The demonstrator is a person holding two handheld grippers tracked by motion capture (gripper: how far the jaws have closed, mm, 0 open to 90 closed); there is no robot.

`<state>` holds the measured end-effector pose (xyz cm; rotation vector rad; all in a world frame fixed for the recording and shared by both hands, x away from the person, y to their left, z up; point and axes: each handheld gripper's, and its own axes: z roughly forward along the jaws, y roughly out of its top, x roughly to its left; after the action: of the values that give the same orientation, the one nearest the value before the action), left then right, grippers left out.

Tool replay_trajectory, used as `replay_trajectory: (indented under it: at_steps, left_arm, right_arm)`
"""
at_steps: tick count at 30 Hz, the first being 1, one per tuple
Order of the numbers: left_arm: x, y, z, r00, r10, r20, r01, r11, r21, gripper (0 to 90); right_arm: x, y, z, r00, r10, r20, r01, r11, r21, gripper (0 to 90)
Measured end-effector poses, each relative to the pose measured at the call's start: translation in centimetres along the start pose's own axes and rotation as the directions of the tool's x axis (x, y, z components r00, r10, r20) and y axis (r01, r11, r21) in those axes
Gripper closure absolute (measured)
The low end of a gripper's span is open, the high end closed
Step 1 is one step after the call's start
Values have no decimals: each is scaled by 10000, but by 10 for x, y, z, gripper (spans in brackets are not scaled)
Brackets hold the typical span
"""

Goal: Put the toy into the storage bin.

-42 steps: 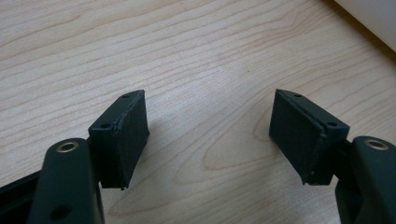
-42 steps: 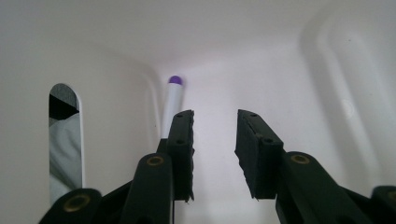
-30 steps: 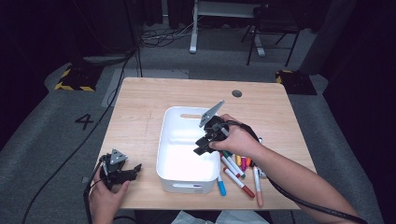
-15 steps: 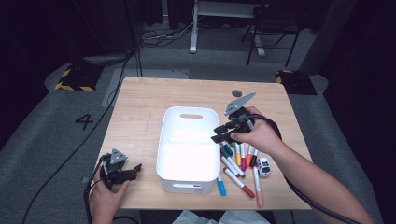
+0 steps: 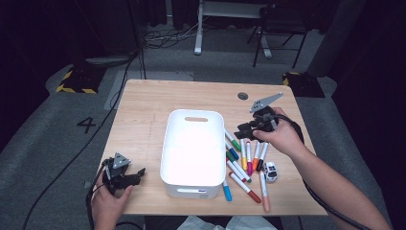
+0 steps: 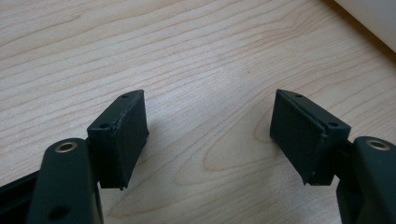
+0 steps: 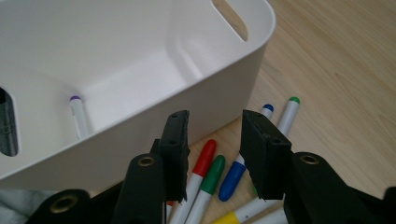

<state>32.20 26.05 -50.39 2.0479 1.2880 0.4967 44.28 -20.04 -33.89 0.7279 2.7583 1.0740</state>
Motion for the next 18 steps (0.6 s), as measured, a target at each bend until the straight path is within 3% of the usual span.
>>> replay_trajectory:
  at_steps: [4, 18]
  left_arm:
    - [0, 0, 0, 10000, 0, -2, 0, 10000, -5, 280]
    - [-1, 0, 0, 10000, -39, 39, 39, 10000, 14, 280]
  right_arm:
    - [-11, -9, 4, 9987, 435, 277, -436, 9990, 26, 628]
    - [-53, -23, 54, 9932, 873, 773, -893, 9957, 233, 639]
